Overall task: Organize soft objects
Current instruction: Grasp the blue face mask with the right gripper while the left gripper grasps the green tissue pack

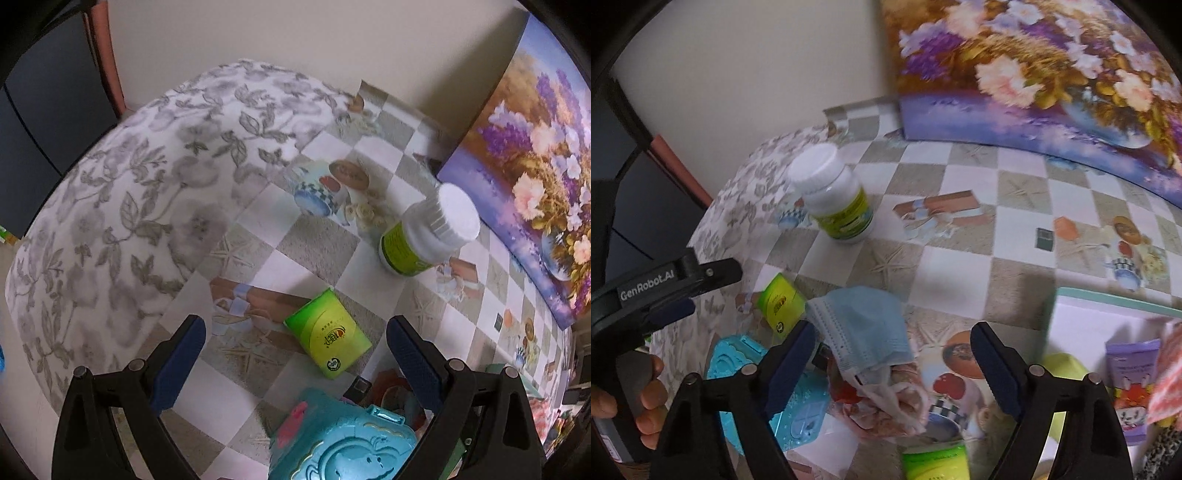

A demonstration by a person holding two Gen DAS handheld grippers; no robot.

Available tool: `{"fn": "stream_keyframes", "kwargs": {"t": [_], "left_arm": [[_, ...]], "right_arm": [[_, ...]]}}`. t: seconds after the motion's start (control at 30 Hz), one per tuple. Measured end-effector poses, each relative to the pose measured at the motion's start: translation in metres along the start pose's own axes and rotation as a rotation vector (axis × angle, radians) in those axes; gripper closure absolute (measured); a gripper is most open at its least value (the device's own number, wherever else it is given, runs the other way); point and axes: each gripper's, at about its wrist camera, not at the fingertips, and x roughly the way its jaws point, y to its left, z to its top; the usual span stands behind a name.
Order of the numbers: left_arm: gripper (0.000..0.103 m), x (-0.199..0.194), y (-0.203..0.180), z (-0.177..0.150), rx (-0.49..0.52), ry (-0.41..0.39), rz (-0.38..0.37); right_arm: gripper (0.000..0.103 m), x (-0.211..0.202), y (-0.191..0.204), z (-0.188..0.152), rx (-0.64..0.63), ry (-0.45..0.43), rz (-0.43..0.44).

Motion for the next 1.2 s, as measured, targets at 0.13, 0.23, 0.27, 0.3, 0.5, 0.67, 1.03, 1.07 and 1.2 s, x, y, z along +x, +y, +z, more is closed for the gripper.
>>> {"fn": "stream_keyframes", "kwargs": {"t": [0.13,0.23,0.27,0.3,0.5,0.67,1.03,1.07,1.2], "left_arm": [[0.005,0.013,0.001,0.004,-0.001,0.048,-0.004],[0.005,0.021,0.002,0.006,-0.008,0.073,-0.005],[0.005,0.024,0.002,0.006,-0.008,0.082,-0.007],[0.005,0.026,0.002,0.007,-0.006,0.09,-0.009],[0.005,0.041,0.003,0.008,-0.013,0.138,-0.026],[0.005,0.045,0.005,0.008,-0.03,0.145,-0.028],[0.005,0.046,-0.001,0.009,-0.02,0.135,-0.034],[0.005,0.046,-0.002,0.009,-0.017,0.133,-0.033],[0.005,0.053,-0.007,0.007,-0.004,0.144,-0.024]], "right_arm": [[0.018,0.015,0.002,0.001,-0.002,0.031,0.014],[0.02,0.026,0.001,0.0,0.003,0.053,0.023],[0.021,0.029,0.001,0.0,0.006,0.057,0.027],[0.022,0.032,0.001,0.001,0.01,0.061,0.033],[0.04,0.041,0.003,0.002,0.02,0.077,0.069],[0.062,0.041,0.0,0.002,0.031,0.062,0.094],[0.095,0.033,-0.002,0.004,0.03,0.044,0.115],[0.096,0.034,-0.002,0.004,0.028,0.046,0.115],[0.099,0.033,-0.003,0.004,0.026,0.045,0.116]]}}
